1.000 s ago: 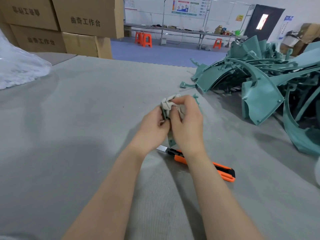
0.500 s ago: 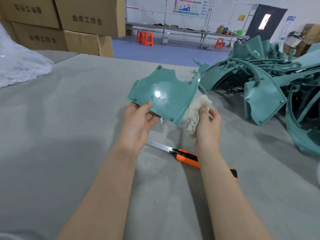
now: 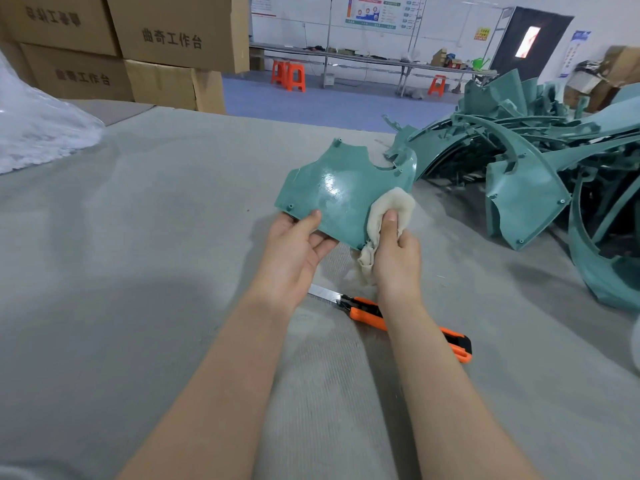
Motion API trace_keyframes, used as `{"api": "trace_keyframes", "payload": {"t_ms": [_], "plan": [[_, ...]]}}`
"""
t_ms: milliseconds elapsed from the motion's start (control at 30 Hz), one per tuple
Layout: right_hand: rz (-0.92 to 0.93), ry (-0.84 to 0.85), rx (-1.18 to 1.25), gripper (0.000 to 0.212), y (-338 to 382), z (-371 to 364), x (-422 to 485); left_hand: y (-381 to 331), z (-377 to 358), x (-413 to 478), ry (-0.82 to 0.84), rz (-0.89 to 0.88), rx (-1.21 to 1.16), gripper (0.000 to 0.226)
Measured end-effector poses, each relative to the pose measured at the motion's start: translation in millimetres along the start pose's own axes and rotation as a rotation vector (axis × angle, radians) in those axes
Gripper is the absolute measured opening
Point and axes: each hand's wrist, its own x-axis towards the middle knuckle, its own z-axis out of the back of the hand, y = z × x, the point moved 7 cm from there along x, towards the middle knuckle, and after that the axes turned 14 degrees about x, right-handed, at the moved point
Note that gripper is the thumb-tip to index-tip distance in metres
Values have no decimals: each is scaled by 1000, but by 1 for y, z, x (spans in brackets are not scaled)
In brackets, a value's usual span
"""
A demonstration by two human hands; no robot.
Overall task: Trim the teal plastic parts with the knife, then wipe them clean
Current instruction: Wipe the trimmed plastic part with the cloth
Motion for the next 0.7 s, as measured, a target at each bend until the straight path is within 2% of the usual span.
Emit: {"api": "trace_keyframes", "payload": {"t_ms": [100, 200, 300, 367, 467, 567, 633, 700], "plan": [[-183, -1, 195, 40, -12, 1, 0, -2, 3, 0, -61, -10, -37, 27], [-303, 91, 282, 31, -17, -7, -3, -5, 9, 1, -91, -25, -103, 34], [-240, 195, 274, 17, -9, -16, -6, -6, 11, 2, -51, -11, -108, 31], [-154, 170, 267, 17, 1, -10, -3, -7, 16, 3, 12, 36, -67, 22], [-52, 187, 215, 19, 15, 6, 4, -14, 34, 7, 40, 41, 99, 11], [-58, 291, 188, 21, 21, 8, 4, -8, 28, 3, 169, 54, 402, 31], [-56, 238, 209, 20, 21, 9, 5, 1, 15, -3, 235, 44, 534, 33], [-134, 78, 398, 17, 12, 15, 7, -2, 8, -5, 174, -38, 546, 24]]}}
